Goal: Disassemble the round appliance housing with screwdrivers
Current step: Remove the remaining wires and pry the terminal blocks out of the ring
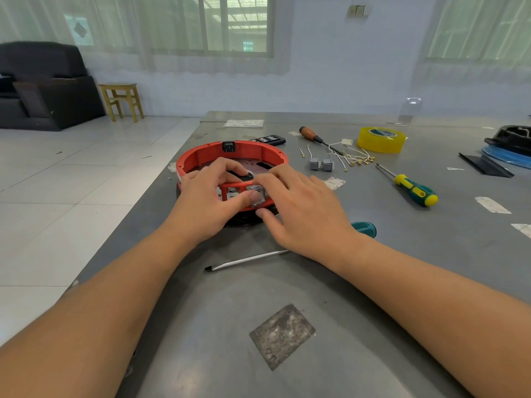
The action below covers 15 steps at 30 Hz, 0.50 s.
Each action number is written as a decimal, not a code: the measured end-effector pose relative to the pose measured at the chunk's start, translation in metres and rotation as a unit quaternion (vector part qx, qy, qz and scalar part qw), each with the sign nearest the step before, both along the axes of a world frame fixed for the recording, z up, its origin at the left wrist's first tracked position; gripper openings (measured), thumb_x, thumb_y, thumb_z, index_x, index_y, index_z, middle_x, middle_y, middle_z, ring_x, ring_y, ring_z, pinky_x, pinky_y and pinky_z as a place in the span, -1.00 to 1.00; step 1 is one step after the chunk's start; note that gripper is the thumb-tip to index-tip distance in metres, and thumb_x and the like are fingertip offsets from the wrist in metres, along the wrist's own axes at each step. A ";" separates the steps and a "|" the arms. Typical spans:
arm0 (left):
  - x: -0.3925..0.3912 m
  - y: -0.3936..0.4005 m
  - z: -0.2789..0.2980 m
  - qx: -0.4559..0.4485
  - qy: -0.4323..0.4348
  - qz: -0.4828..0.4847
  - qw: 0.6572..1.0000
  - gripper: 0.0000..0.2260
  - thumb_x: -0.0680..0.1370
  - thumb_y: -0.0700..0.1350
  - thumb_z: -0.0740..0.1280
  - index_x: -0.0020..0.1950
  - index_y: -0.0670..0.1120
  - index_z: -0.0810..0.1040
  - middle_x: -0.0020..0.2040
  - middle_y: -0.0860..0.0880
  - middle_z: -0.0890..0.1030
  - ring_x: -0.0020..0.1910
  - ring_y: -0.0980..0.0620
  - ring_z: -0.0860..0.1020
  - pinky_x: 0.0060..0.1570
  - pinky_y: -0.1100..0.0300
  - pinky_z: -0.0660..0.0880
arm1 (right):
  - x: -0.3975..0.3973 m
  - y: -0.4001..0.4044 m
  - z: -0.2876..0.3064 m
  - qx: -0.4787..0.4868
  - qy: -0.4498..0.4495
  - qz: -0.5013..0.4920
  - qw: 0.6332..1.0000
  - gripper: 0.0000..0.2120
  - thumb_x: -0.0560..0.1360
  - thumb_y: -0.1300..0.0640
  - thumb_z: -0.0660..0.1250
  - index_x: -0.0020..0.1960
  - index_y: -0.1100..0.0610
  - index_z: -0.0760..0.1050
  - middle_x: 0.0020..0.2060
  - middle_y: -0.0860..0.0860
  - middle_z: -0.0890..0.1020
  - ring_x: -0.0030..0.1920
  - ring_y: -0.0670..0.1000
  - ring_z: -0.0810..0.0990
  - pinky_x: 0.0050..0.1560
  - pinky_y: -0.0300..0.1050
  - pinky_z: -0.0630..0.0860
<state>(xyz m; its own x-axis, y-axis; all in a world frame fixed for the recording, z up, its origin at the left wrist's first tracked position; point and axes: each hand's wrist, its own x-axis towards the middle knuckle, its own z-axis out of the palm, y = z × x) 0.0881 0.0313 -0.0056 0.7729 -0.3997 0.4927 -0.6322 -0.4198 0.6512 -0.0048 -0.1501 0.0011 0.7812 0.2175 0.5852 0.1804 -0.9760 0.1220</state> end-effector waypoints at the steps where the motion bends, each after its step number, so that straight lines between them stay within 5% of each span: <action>1: 0.001 0.000 0.000 -0.003 0.005 0.000 1.000 -0.65 0.50 0.21 0.51 0.20 0.24 0.49 0.13 0.17 0.67 0.36 -0.09 0.51 0.41 -0.22 0.41 | 0.002 0.002 0.000 -0.007 -0.003 -0.001 1.000 -0.59 0.56 -0.12 0.34 0.34 0.01 0.43 0.20 0.01 0.50 0.06 0.07 0.58 -0.04 0.02 0.50; 7: 0.007 0.000 -0.002 -0.007 0.005 -0.010 1.000 -0.62 0.47 0.25 0.49 0.21 0.21 0.50 0.19 0.13 0.66 0.39 -0.11 0.51 0.42 -0.20 0.43 | 0.013 0.009 0.000 -0.021 -0.043 -0.014 0.999 -0.66 0.55 -0.11 0.40 0.22 0.04 0.50 0.10 0.02 0.55 -0.03 0.05 0.59 -0.13 -0.06 0.42; 15: 0.009 0.001 -0.004 0.053 -0.063 -0.023 0.996 -0.38 0.32 0.54 0.31 0.24 0.22 0.43 0.15 0.14 0.61 0.27 0.04 0.50 0.43 0.06 0.18 | 0.010 0.004 0.000 -0.065 -0.098 0.010 0.993 -0.74 0.50 -0.07 0.30 0.01 0.11 0.54 -0.12 0.03 0.59 -0.19 0.09 0.54 -0.23 -0.03 0.32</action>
<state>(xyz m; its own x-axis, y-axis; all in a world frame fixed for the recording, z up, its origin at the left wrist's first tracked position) 0.0973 0.0326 -0.0098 0.6870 -0.4882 0.5382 -0.7265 -0.4508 0.5186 0.0048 -0.1457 0.0014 0.6502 0.3158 0.6910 0.1606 -0.9461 0.2813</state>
